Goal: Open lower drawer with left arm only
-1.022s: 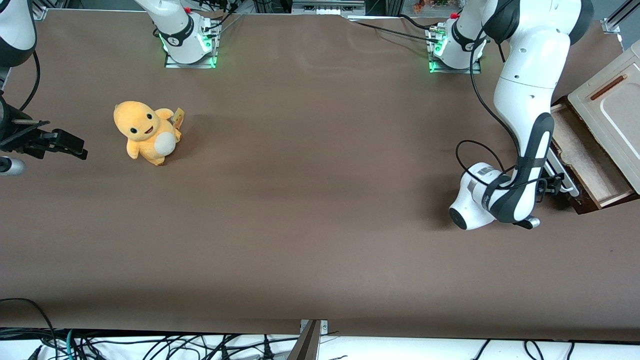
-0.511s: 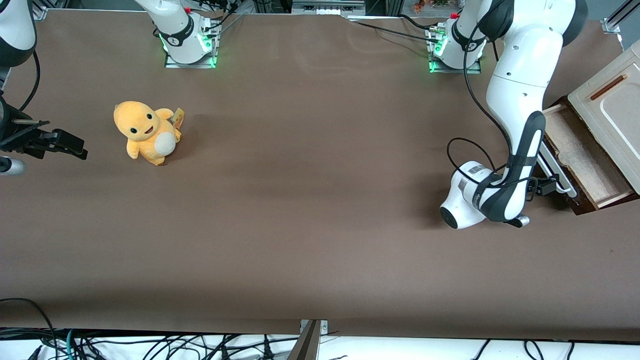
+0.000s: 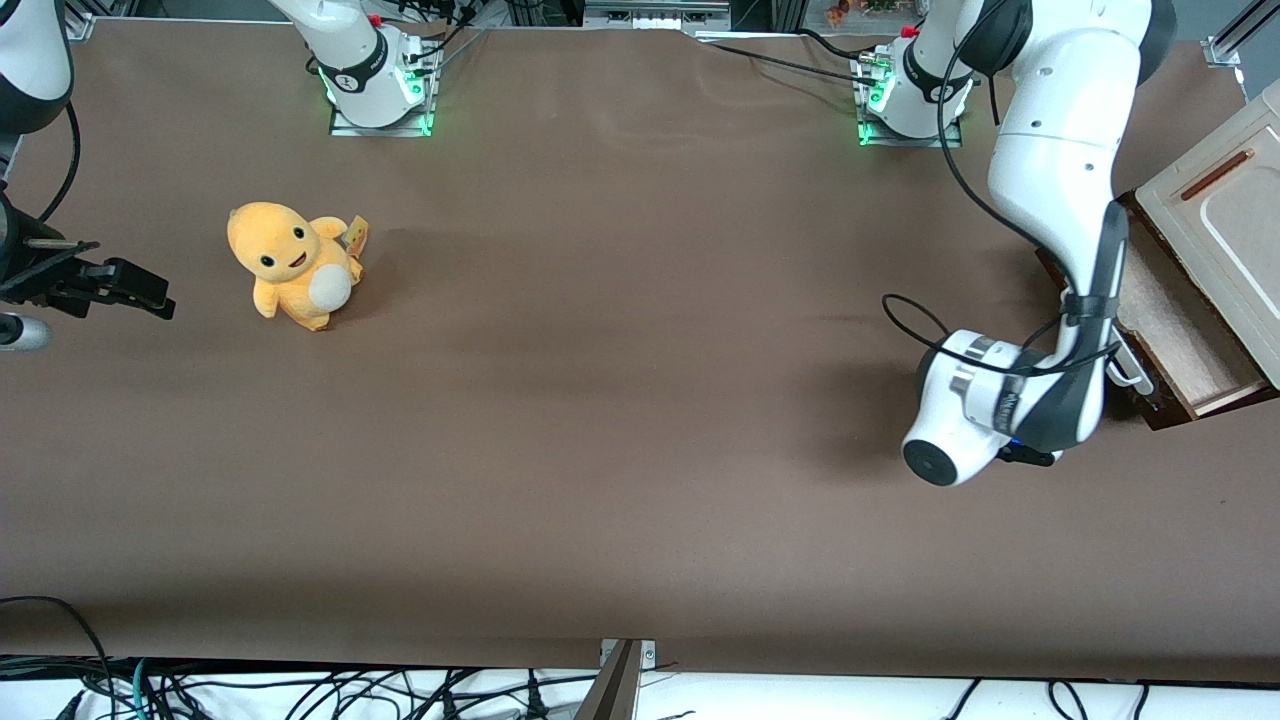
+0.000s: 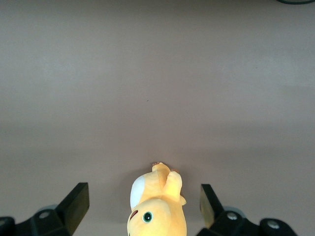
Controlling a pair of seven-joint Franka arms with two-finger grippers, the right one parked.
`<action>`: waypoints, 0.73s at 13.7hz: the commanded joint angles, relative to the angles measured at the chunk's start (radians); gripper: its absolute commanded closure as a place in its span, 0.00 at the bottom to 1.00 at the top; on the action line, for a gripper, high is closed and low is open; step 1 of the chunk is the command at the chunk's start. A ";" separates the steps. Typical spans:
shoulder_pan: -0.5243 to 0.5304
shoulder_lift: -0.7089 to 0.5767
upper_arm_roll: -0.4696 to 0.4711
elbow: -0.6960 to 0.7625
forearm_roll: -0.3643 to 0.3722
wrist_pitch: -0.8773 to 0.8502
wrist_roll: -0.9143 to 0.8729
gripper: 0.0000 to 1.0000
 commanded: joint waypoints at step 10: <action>0.195 -0.326 0.006 -0.025 -0.656 0.225 0.168 0.00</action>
